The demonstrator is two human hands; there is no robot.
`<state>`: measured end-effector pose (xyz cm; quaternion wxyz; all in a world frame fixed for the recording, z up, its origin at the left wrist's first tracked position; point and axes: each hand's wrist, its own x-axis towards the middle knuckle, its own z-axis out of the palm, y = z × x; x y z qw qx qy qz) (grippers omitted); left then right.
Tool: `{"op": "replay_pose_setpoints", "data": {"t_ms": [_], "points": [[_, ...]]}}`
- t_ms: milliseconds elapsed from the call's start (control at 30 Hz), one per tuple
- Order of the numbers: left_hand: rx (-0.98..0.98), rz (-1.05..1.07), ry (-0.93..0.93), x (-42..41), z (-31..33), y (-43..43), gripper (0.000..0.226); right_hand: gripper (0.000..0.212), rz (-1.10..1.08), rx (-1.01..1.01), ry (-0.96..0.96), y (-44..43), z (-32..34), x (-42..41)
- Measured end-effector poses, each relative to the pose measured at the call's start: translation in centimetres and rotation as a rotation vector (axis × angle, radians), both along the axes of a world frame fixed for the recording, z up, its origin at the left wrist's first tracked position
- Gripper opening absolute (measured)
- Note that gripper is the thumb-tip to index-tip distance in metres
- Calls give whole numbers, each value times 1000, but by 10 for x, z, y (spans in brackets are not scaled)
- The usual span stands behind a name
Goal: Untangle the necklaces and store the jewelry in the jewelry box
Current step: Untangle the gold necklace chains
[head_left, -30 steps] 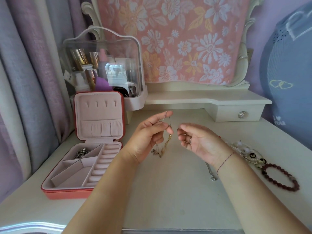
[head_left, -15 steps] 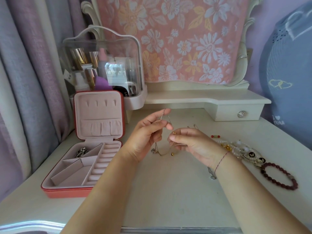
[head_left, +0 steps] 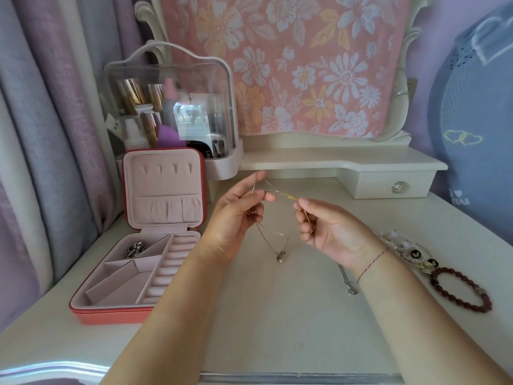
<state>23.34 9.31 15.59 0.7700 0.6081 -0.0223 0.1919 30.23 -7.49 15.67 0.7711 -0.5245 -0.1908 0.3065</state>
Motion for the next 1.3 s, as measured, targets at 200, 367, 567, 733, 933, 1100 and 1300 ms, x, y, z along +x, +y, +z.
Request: {"op": "replay_pose_setpoints", "data": {"t_ms": [200, 367, 567, 733, 933, 1100, 1300], "points": [[17, 0, 11, 0, 0, 0, 41, 20, -37, 28, -53, -1, -3, 3], [-9, 9, 3, 2, -1, 2, 54, 28, -147, 23, -159, 0, -4, 5], [2, 15, -11, 4, -3, 1, 64, 18, -200, 115, -100, -2, -1, 7], [2, 30, -9, 3, -2, -1, 79, 36, -95, 302, -21, -5, -2, 12], [17, 49, -12, 1, 2, -7, 97, 27, -114, 414, 114, -7, 2, 11], [-25, 67, -13, -1, 2, -7, 106, 26, -94, 498, 139, -11, 7, 7], [11, 34, -19, 2, -1, -4, 90, 18, -109, 352, 75, -6, 5, 6]]}}
